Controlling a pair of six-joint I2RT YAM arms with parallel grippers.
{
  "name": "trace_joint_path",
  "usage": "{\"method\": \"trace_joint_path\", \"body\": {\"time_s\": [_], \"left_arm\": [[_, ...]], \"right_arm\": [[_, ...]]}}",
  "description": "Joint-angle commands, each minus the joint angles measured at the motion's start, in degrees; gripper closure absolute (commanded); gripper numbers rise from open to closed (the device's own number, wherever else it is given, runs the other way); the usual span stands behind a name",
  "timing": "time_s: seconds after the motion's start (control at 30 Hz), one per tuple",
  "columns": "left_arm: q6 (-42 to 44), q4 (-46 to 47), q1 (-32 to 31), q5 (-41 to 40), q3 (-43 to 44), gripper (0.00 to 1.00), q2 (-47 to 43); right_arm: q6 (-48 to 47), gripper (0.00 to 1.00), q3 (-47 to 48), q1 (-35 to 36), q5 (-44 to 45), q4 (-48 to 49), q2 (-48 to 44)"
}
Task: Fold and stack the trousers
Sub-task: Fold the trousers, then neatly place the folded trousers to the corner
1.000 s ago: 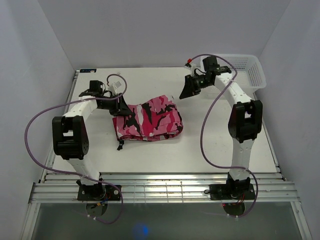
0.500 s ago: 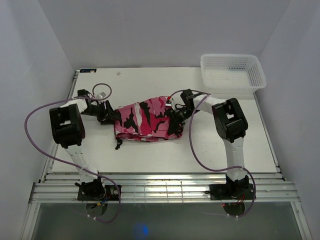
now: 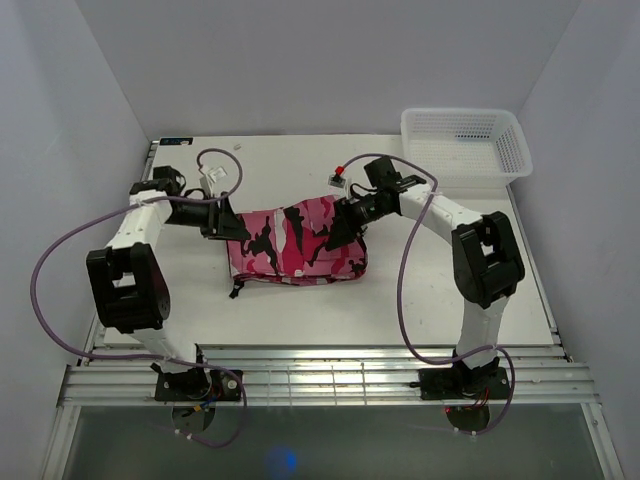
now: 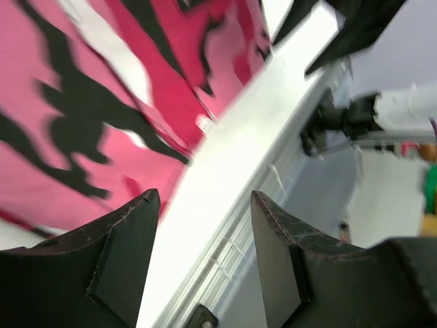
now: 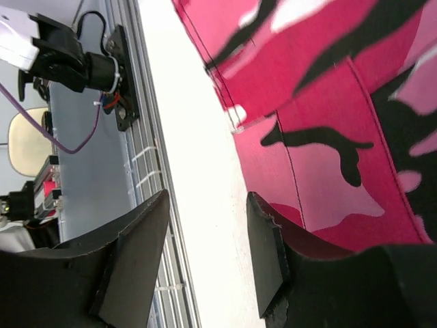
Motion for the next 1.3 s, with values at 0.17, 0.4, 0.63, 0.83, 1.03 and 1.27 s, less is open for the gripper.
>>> {"method": "trace_joint_path", "body": {"time_s": [0.17, 0.4, 0.63, 0.83, 1.03, 1.27], "left_arm": [[3.5, 0.8, -2.6, -2.9, -14.1, 0.40, 5.9], [-6.8, 10.1, 1.9, -14.2, -9.9, 0.39, 20.6], [4.9, 2.8, 4.6, -9.4, -2.4, 0.39, 16.0], [2.8, 5.2, 2.4, -3.7, 3.4, 0.33, 5.2], [-15.1, 22.3, -2.6, -2.8, 3.0, 0.30, 7.1], [-28.4, 34.4, -3.0, -10.7, 5.6, 0.33, 21.9]], "right_arm": [[-2.6, 0.47, -4.4, -0.6, -1.2, -3.1, 4.4], [-0.2, 0.49, -6.0, -0.9, 4.7, 2.3, 13.1], [-0.8, 0.47, 3.9, -1.3, -2.7, -5.1, 6.5], [10.4, 0.44, 20.7, -4.9, -3.1, 1.3, 7.5], [12.1, 0.44, 25.8, -7.5, 0.2, 5.6, 17.1], [7.8, 0.44, 30.0, -8.9, 5.6, 5.2, 28.3]]}}
